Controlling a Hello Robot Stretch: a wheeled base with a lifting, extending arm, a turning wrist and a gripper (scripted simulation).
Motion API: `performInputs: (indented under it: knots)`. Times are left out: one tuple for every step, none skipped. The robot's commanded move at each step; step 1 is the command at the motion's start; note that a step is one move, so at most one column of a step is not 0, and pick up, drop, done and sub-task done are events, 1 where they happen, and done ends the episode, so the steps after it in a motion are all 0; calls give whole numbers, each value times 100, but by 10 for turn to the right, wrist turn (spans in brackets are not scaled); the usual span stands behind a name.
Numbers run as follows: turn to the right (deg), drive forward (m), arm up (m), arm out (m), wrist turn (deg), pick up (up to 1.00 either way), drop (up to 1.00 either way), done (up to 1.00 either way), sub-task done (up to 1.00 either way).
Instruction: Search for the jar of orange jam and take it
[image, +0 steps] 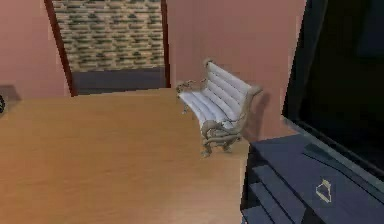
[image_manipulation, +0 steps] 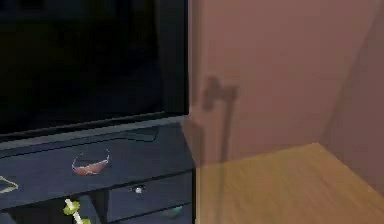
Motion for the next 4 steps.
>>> performInputs:
  knots:
    - [-150, 0, 0, 0, 0, 0, 0, 0, 0]
    - [0, 100, 0, 0, 0, 0, 0, 0, 0]
    - [0, 100, 0, 0, 0, 0, 0, 0, 0]
    - [0, 100, 0, 0, 0, 0, 0, 0, 0]
